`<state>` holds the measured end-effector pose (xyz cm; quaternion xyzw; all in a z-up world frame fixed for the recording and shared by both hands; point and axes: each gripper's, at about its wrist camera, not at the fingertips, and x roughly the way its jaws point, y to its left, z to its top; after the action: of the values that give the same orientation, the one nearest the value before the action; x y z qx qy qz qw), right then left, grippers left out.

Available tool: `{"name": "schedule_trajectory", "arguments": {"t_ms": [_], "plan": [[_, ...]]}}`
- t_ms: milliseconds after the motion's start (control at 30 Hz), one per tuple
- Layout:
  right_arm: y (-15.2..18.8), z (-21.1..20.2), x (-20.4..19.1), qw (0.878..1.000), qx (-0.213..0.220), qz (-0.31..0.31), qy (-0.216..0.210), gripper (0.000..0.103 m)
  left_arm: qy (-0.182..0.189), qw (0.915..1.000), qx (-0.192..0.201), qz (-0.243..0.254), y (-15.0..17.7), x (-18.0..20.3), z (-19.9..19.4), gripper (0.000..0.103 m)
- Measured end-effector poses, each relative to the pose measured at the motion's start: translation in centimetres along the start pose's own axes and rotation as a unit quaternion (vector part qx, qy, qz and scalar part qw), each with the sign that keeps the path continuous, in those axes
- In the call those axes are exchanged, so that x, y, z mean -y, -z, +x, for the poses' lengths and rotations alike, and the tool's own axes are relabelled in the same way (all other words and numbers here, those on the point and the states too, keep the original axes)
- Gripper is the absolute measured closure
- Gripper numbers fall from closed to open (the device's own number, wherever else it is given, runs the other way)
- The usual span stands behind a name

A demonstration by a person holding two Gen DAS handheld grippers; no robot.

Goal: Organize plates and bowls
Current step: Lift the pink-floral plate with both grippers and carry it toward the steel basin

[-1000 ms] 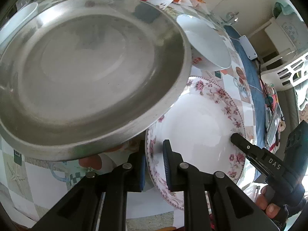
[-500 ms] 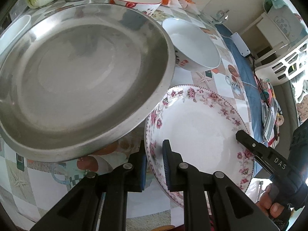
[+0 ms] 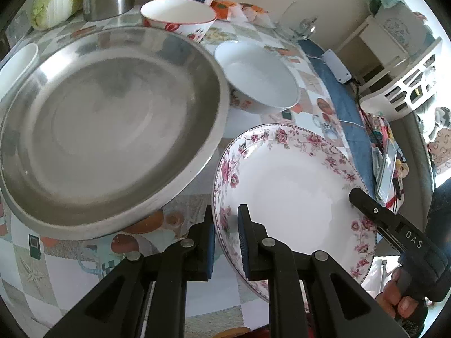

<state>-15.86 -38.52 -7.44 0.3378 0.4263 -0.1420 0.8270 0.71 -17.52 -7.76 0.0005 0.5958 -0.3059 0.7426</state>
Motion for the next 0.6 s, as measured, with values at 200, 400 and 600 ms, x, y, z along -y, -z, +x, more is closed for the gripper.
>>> {"name": "schedule_trajectory", "arguments": {"t_ms": [200,400,600], "plan": [[-0.1,-1.1,-0.3,1.000,0.019,-0.003,0.003,0.091,0.003,0.9998,0.014,0.012,0.0,0.4,-1.1,0.087],[-0.6,-2.2,-1.6,0.999,0.040,-0.015,0.002,0.091,0.012,0.9995,0.028,0.006,0.0,-0.2,-2.3,0.087],[-0.9,-2.3,-2.9,0.999,0.043,-0.027,-0.002,0.091,0.013,0.9990,0.043,0.000,-0.2,-0.8,-3.4,0.087]]}}
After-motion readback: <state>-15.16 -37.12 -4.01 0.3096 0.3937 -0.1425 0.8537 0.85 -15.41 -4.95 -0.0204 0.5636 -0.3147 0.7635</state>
